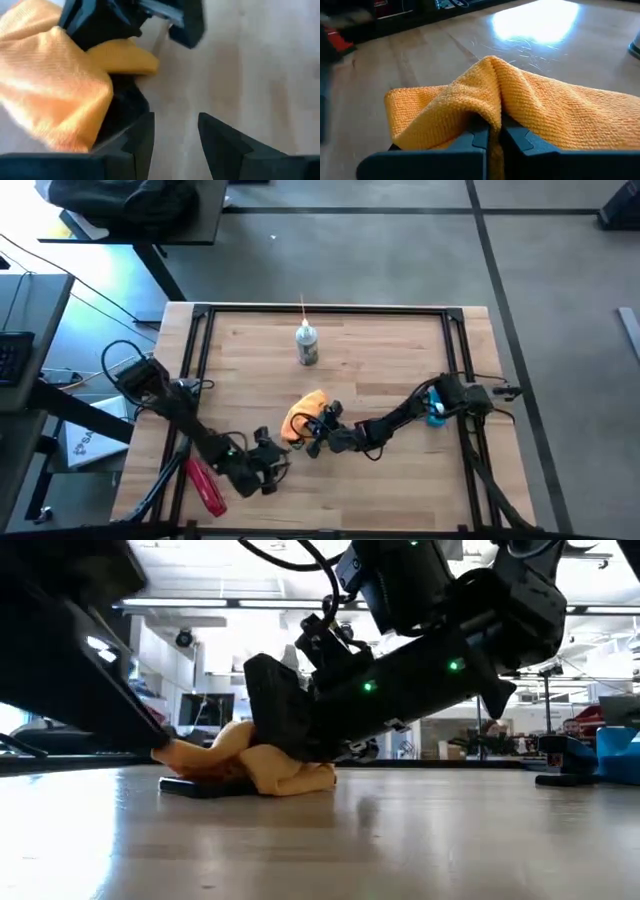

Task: Apply microfiber cloth
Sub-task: Wipe the front of the cellphone with a microfiber cloth

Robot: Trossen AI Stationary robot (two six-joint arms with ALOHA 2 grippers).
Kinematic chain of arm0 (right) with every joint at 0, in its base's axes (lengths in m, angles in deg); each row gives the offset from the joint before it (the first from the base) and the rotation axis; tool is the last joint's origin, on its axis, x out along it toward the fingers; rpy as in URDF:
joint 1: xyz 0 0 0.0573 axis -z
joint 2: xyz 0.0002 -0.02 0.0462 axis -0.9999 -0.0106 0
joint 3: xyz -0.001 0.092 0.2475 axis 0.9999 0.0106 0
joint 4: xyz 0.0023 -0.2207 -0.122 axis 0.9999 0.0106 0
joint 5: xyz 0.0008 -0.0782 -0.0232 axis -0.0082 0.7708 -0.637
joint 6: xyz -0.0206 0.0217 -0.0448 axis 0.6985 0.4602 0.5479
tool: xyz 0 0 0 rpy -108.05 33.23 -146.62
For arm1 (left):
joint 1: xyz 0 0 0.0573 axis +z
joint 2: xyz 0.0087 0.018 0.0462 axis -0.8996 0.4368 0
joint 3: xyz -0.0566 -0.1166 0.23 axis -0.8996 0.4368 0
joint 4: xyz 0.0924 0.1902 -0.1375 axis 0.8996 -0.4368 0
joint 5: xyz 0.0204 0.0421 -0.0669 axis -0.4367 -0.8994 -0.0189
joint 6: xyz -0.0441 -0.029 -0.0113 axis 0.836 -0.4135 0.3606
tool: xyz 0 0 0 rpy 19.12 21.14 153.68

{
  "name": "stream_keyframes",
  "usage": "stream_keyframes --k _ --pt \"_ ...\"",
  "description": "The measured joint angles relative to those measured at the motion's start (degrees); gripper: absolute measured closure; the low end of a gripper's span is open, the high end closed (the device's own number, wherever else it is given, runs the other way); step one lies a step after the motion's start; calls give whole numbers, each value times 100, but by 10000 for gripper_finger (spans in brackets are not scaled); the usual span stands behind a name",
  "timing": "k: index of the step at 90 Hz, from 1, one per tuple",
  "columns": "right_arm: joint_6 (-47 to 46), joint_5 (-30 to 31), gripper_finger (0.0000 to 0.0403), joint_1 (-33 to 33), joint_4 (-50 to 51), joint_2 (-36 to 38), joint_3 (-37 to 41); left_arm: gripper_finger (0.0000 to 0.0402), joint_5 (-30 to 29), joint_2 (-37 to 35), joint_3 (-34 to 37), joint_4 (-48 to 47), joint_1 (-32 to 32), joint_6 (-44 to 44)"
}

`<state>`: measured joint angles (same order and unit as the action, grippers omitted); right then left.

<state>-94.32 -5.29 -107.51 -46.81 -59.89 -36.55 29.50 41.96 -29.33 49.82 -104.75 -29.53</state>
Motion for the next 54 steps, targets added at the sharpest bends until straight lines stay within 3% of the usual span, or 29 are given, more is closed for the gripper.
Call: stream_keyframes --k 16,54 --pt "-50 -29 403 0 16 0 0 268 67 397 -7 878 396 -636" --pt "115 -45 403 13 187 2 1 268 -222 385 -11 199 444 -154"
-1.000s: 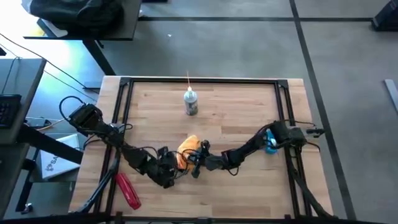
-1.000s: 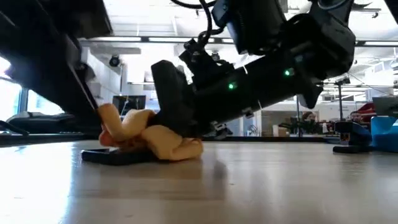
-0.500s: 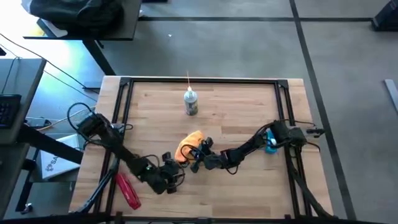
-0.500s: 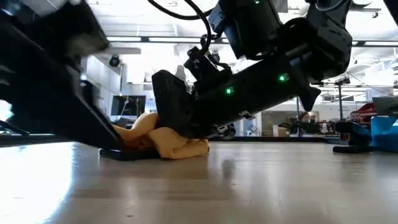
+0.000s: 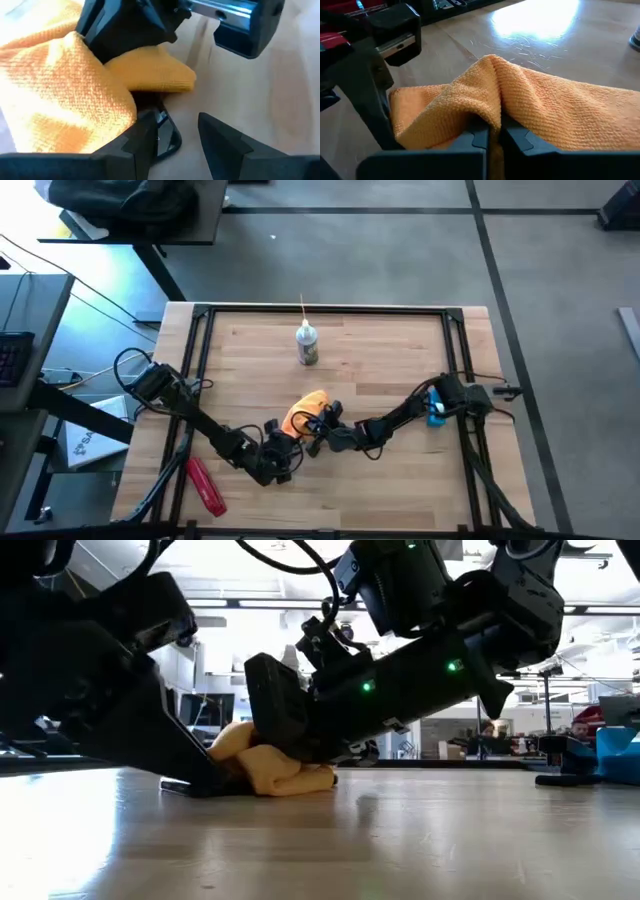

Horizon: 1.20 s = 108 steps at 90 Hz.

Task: Apply microfiber cloth
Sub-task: Wipe the front of the cellphone with a microfiber cloth

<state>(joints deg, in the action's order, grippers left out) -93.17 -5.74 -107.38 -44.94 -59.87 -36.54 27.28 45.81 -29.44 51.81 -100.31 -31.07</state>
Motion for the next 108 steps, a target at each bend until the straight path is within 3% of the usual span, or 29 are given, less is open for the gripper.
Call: stream_keyframes --k 28,44,55,66,83,108 --pt "756 731 403 60 718 107 -2 268 185 -9 -2 -57 -12 169" --pt "854 1645 403 104 2448 529 27 268 244 -9 0 -36 -26 268" --pt "383 1632 403 212 3248 808 117 268 345 -9 -2 -5 -32 269" --pt "203 1282 403 184 2216 912 236 268 351 -8 -2 4 -39 271" --pt "801 78 403 10 -241 605 257 268 356 2 2 74 -37 225" --pt "486 -1293 403 178 -519 -258 -259 268 295 9 4 92 -33 134"
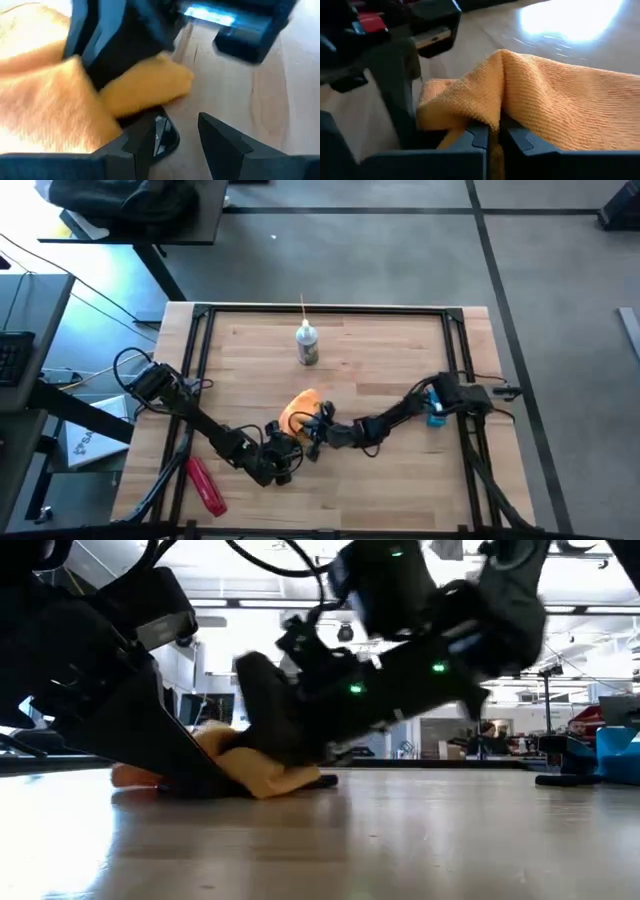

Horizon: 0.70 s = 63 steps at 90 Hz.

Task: Apply microfiber cloth
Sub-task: Wipe the front of the cellphone with a microfiber cloth

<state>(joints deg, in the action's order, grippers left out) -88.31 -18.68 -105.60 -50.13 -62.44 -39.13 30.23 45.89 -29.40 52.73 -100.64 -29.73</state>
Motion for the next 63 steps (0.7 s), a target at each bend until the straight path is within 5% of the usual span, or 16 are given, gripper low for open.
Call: stream_keyframes --k 20,43,54,63 --pt "270 1073 403 141 792 223 41 268 -45 0 4 -15 -21 104" --pt "1123 2741 403 343 2791 762 72 268 -77 4 4 -15 -57 133" --pt "844 2761 403 330 3100 1062 74 268 -79 3 4 11 -59 127" --pt "703 2037 403 183 2284 1187 63 268 -87 2 4 11 -57 117"
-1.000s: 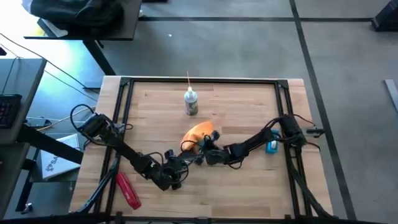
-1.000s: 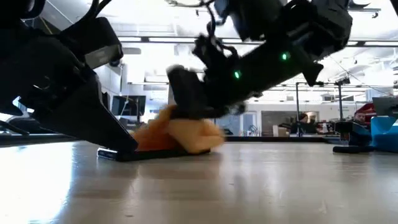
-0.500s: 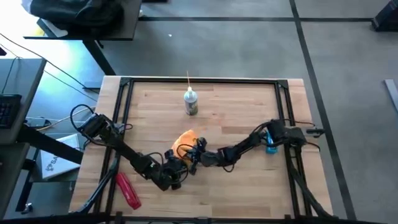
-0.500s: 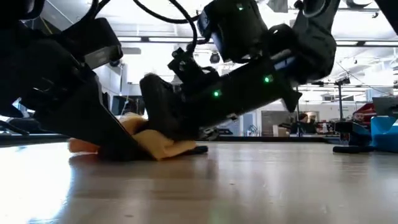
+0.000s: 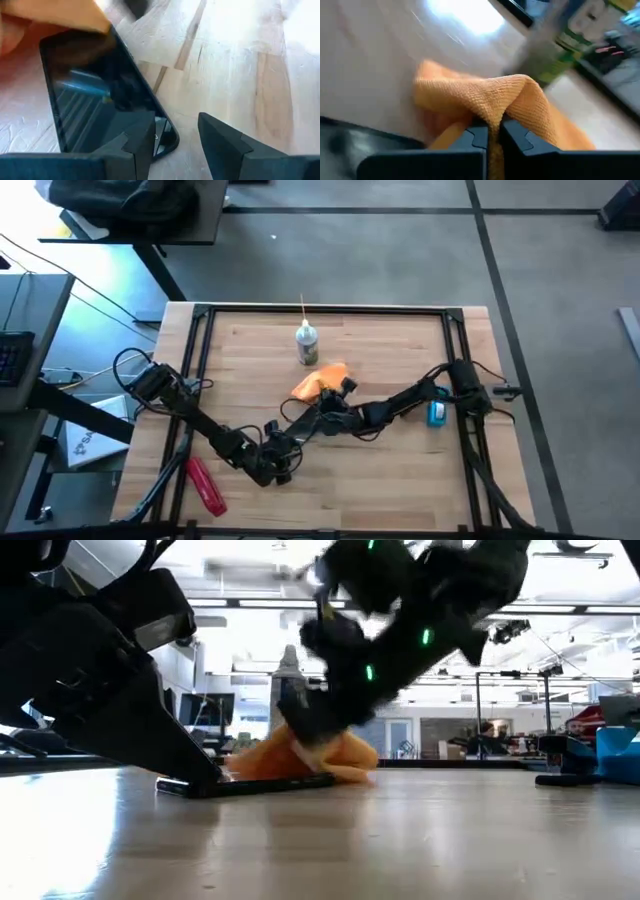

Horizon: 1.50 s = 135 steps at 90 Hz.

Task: Apply microfiber cloth
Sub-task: Wipe the front of the cellphone with a microfiber cloth

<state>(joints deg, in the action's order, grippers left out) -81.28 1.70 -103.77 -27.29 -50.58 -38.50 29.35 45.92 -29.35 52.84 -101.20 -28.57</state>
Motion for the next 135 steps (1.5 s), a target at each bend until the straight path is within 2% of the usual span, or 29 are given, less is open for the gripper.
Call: stream_keyframes --k 10,13,33,40,48,71,79,89,99,106,126,135 --pt "188 -1436 403 -164 -1261 -142 -14 268 -9 2 0 -3 7 -79" --pt "192 -1696 403 -204 -1414 -215 -14 268 -8 1 0 -4 14 -78" --pt "-593 -1738 403 -450 -1342 -738 -6 268 -5 0 0 -5 44 -80" --pt "-802 -1577 403 -455 -1175 -786 -27 268 8 0 0 -2 44 -86" --pt "-999 -1038 403 -472 -704 -713 -34 268 24 2 0 0 31 -78" --pt "-807 316 403 -450 1845 -153 -18 268 17 0 0 0 28 16" --pt "-1024 480 403 -443 2727 8 13 268 19 0 0 -2 17 18" --pt "-1292 544 403 -523 3128 244 14 268 20 0 0 0 17 18" --pt "-1380 548 403 -730 2904 315 5 268 19 0 0 2 17 18" --pt "-1288 375 403 -883 2245 309 12 268 17 0 0 4 17 6" --pt "-423 -960 403 -1057 12 -154 -3 268 18 0 0 7 78 -133" --pt "-352 -1230 403 -989 -283 -343 -8 268 19 0 -2 26 83 -131"
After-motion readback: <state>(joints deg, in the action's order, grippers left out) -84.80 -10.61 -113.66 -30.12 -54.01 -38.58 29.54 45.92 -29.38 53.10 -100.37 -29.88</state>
